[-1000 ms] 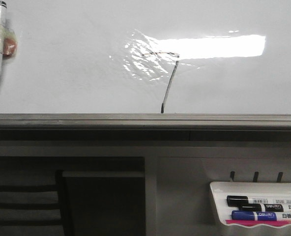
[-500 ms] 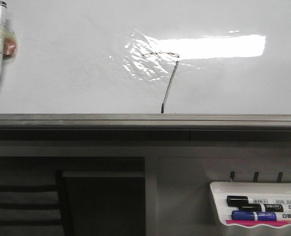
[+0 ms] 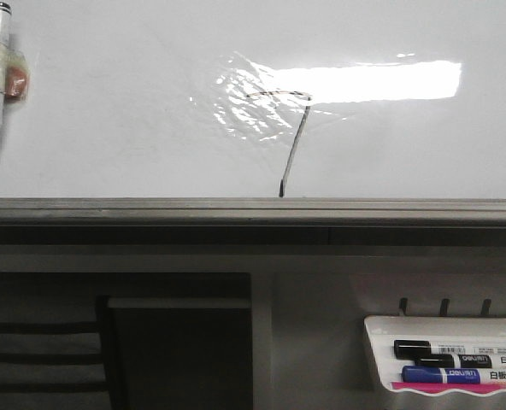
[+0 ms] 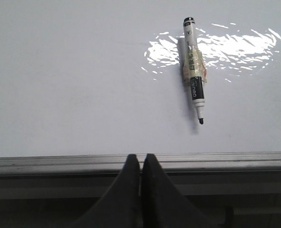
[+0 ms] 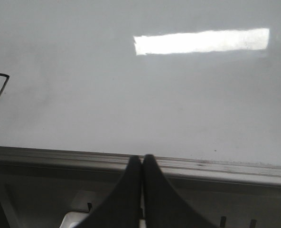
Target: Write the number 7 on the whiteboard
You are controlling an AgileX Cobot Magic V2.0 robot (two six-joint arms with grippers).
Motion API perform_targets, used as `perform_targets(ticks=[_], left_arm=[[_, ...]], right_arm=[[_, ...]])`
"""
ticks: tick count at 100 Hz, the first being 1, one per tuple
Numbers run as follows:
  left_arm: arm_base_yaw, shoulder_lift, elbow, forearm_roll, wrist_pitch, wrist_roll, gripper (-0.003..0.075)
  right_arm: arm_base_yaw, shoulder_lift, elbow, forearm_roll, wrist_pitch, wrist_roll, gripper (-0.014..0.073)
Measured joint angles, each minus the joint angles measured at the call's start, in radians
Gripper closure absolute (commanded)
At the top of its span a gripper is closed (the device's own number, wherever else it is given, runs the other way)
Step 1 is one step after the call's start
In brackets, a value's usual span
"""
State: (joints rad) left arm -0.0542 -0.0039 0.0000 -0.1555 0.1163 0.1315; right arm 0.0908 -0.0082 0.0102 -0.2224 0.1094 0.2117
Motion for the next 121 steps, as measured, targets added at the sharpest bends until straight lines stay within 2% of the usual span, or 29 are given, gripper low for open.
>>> perform_targets(ticks=[50,59,67,74,121], left_arm=[[0.000,0.000,0.000,0.000,-0.002,0.000,0.0741],[0.000,0.000,0.000,0.000,-0.002,0.000,0.0741],[0.000,0.000,0.000,0.000,-0.002,0.000,0.0741],[0.000,0.000,0.000,0.000,-0.002,0.000,0.0741],[0.000,0.000,0.000,0.000,-0.002,0.000,0.0741]], right_arm=[[-0.036,-0.002,0.000,0.002,-0.004,0.000,0.0665],[-0.036,-0.002,0.000,0.054,-0.009,-0.017,0.0665],[-0.036,-0.002,0.000,0.150,-0.009,-0.092,0.0665],[-0.036,-0.002,0.000,0.180,-0.009,-0.127,0.0665],[-0.036,-0.002,0.000,0.196,-0.015,-0.150,0.0665]])
